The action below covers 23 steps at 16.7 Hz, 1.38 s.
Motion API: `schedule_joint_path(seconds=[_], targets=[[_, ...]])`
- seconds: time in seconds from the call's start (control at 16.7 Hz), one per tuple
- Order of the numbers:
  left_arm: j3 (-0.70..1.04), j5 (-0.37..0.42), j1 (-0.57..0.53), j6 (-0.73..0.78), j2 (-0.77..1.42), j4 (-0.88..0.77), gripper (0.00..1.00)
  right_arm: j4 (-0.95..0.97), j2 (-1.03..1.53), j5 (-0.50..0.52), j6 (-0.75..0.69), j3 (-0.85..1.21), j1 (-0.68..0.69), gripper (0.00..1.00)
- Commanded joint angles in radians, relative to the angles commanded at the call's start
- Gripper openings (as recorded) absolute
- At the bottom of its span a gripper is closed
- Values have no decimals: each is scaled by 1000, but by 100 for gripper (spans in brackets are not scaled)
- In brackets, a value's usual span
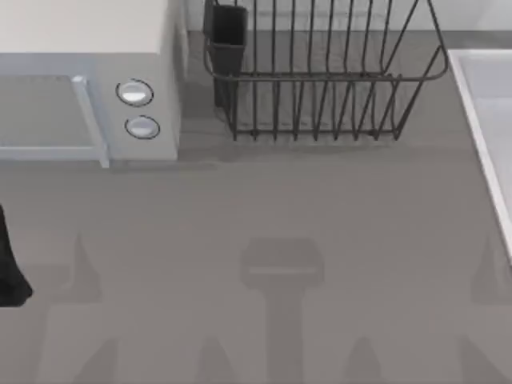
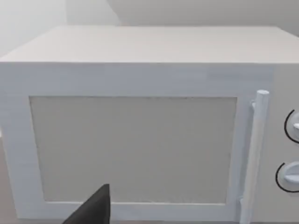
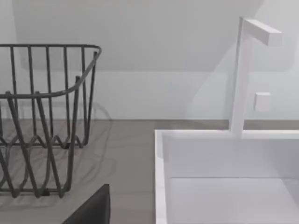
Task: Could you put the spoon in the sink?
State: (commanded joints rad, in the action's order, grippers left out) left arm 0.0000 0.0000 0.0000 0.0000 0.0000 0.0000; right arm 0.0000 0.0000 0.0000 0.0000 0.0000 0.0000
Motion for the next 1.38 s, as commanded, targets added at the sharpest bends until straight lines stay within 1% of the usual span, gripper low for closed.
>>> schedule_joint_path(seconds=[0.18,0.36,0.54,0.9,1.08,1.26,1.38], targets=[[0,0,0,0,0,0,100,-12,12,0,-12,11,-6,100],[0,0,0,0,0,0,100,-101,109,1,-95,89,-51,100],[0,0,0,0,0,0,100,-255,301,-1,-236,218,-123,100],[0,0,0,0,0,0,100,-645,851,-1,-580,521,-300,100],[0,0,0,0,0,0,100,-821,1080,0,-739,664,-383,100],[0,0,0,0,0,0,100,-958,1258,-2,-865,784,-449,100],[0,0,0,0,0,0,100,-1018,1341,-3,-924,842,-480,100]])
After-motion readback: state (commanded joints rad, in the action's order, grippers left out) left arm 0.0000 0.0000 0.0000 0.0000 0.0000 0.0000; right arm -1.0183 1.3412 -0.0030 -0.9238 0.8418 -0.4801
